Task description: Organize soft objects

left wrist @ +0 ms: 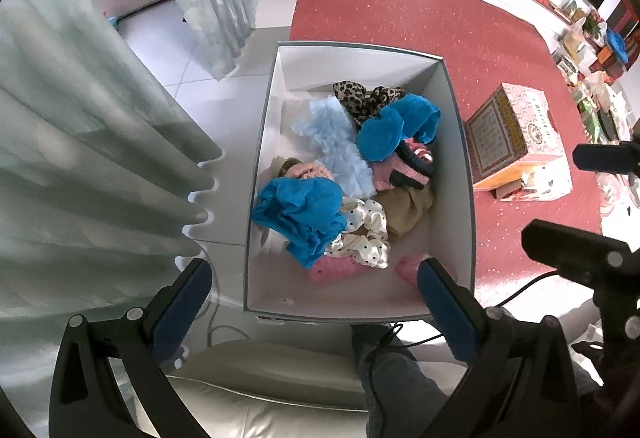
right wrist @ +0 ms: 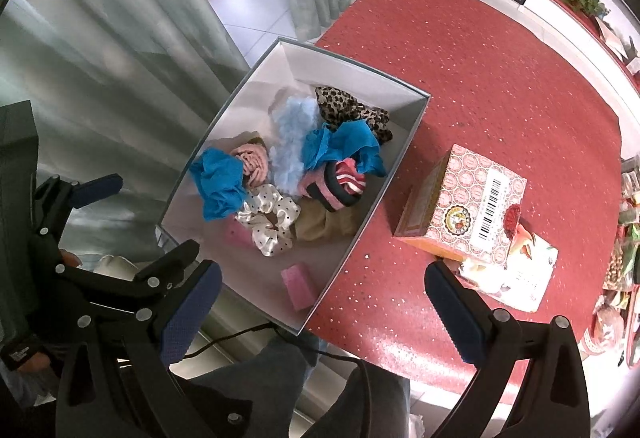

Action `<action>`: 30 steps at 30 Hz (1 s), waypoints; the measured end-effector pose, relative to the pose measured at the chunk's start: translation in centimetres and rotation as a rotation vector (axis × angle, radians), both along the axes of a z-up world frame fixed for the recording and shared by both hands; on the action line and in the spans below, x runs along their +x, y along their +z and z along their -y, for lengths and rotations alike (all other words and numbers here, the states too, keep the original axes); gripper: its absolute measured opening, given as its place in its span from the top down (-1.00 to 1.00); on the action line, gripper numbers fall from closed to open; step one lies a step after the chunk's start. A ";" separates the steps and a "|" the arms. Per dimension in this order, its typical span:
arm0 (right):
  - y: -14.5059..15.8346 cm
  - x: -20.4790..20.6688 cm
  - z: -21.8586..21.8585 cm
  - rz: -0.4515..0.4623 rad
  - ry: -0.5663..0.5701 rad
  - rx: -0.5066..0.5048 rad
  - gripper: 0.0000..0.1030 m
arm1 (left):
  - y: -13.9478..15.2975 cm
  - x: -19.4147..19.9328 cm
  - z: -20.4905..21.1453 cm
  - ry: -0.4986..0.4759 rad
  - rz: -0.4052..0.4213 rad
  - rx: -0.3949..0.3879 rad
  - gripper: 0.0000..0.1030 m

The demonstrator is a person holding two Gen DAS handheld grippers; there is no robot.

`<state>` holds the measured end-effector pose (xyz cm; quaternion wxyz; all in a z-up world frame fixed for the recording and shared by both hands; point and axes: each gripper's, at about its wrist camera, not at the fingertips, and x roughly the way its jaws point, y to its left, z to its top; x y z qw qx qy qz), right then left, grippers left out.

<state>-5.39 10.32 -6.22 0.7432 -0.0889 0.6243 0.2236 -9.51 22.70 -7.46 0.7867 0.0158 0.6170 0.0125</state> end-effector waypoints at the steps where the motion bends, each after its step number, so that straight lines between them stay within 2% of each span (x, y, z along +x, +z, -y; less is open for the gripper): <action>1: 0.0 0.0 0.0 0.001 -0.001 -0.001 -0.98 | 0.0 0.0 0.0 -0.001 -0.002 -0.004 -0.99; 21: -0.9 0.3 -0.8 -0.020 0.008 -0.041 -0.98 | -1.7 0.5 -0.6 -0.022 -0.055 -0.008 -0.99; 30: -1.6 1.0 -1.9 -0.020 0.074 -0.047 -0.98 | -2.1 0.9 -1.3 0.028 -0.055 0.024 -0.99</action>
